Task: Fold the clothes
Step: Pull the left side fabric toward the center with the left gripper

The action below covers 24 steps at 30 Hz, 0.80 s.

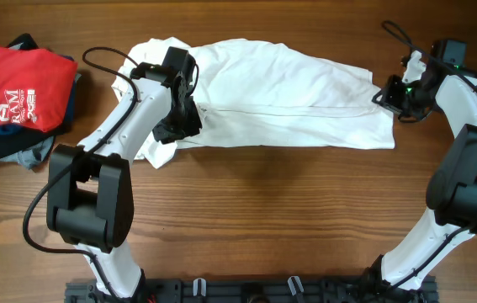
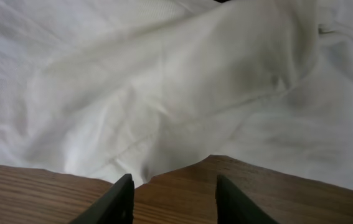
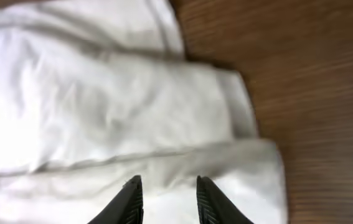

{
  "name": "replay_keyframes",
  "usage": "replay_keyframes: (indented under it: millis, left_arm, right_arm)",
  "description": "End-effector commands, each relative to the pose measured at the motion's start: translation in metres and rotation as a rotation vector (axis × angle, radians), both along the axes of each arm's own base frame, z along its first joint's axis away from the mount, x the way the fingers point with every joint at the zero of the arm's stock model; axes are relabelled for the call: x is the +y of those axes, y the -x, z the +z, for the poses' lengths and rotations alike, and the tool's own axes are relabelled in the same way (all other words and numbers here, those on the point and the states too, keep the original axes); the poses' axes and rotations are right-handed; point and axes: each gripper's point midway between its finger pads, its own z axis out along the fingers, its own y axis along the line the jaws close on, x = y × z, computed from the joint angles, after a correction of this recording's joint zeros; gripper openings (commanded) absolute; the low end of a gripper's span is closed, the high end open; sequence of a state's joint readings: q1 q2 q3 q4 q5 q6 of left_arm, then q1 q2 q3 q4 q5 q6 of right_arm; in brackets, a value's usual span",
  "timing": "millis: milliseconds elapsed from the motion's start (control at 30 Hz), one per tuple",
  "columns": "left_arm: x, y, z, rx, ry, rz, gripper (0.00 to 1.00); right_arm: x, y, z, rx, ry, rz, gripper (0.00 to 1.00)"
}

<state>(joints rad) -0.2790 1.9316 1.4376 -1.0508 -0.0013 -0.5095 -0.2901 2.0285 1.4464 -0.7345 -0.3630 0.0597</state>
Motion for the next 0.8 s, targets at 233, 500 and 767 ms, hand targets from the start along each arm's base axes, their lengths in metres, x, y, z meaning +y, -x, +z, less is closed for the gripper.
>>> replay_keyframes:
  millis: [233, 500, 767]
  left_arm:
    - [-0.004, -0.007, 0.011, -0.047, 0.025, -0.004, 0.45]
    - [-0.019, -0.013, 0.007, -0.08, 0.032, -0.043, 0.53]
    - [0.0, -0.028, -0.013, -0.114, -0.099, -0.038, 0.55]
  right_arm:
    - [0.004, 0.023, 0.0, 0.09, 0.057, 0.036, 0.31]
    - [0.014, 0.049, -0.032, 0.157, 0.041, 0.039, 0.31]
    - [0.012, 0.056, -0.038, 0.179, 0.058, 0.036, 0.31]
